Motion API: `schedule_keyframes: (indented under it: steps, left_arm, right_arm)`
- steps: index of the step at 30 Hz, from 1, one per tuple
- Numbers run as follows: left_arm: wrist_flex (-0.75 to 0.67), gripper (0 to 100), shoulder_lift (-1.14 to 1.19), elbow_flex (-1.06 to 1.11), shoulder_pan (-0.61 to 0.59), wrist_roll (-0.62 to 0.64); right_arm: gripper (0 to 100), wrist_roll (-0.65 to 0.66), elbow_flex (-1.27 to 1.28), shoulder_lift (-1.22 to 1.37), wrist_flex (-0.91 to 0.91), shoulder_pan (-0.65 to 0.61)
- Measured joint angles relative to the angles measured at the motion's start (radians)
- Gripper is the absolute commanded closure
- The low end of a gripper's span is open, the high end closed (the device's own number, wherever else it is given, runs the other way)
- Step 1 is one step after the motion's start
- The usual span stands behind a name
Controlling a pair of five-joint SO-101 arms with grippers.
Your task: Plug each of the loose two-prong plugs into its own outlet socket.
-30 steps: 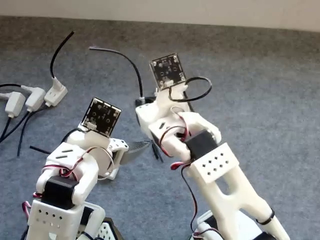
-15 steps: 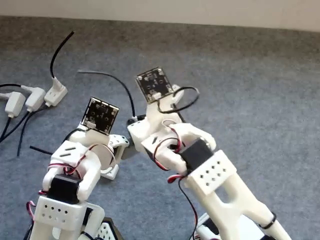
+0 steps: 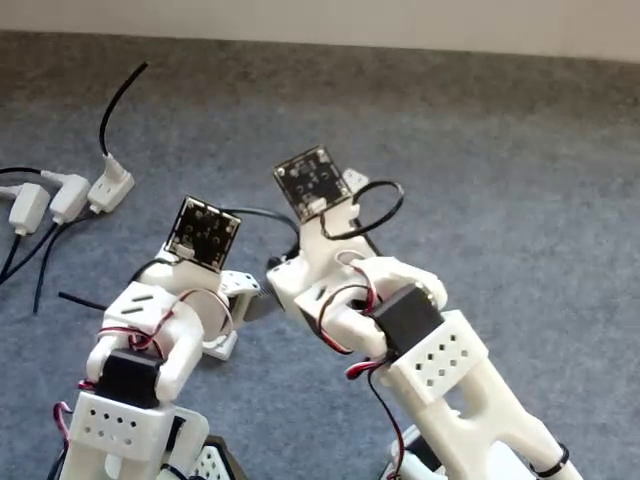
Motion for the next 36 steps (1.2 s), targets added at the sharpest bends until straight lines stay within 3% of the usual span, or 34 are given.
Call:
schedule_keyframes:
  steps: [23,36]
  left_arm:
    - [-0.026,59,-0.002,0.032,-0.025,0.002]
    - [0.023,59,-0.002,0.037,-0.025,-0.002]
  right_arm:
    - [99.3,0.089,-0.069,0.009,0.149,0.028]
    - [99.3,0.091,-0.157,0.236,0.157,0.115]
